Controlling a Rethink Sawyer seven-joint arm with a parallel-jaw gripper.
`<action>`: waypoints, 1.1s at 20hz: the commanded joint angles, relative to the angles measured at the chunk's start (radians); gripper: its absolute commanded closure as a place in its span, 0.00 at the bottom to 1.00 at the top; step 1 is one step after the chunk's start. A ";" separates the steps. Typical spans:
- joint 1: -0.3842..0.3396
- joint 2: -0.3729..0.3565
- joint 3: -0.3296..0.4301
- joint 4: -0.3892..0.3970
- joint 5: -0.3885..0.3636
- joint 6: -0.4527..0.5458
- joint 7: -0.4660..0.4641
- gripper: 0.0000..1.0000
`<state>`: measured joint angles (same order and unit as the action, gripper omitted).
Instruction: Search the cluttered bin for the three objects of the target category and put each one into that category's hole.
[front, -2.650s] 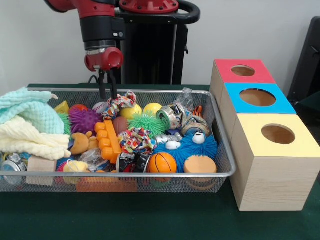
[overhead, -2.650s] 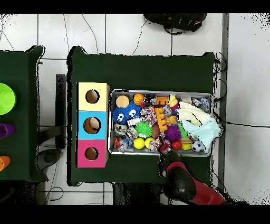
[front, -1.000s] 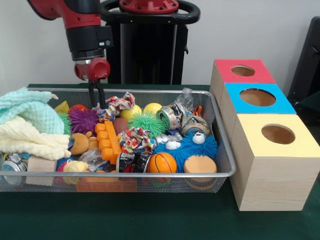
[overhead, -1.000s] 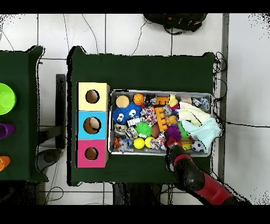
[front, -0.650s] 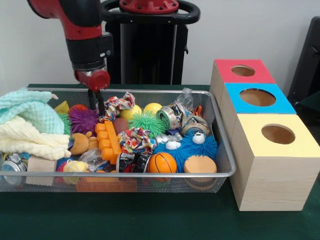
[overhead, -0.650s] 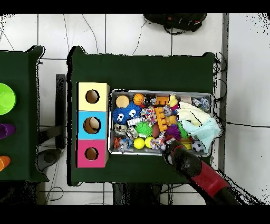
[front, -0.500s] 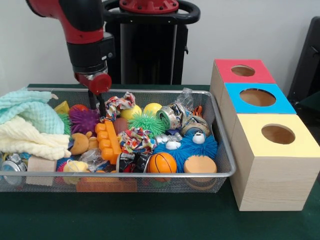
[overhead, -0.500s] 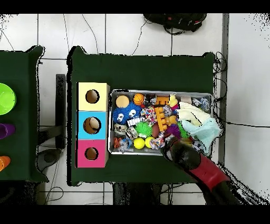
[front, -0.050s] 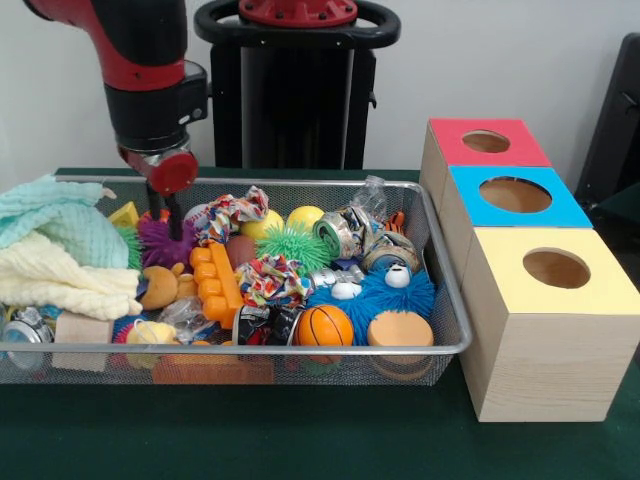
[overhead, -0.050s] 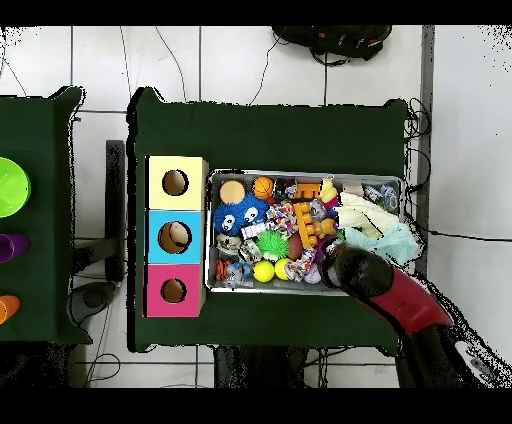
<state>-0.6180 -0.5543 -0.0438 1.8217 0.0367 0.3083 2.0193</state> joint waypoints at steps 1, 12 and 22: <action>-0.041 0.023 -0.006 -0.111 0.050 0.040 0.129 0.00; -0.065 0.082 0.036 -0.138 0.090 -0.041 0.171 0.00; 0.044 0.092 -0.014 -0.089 0.131 -0.116 0.235 0.00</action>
<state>-0.6229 -0.5025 -0.0751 1.7380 0.1151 0.2658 2.0193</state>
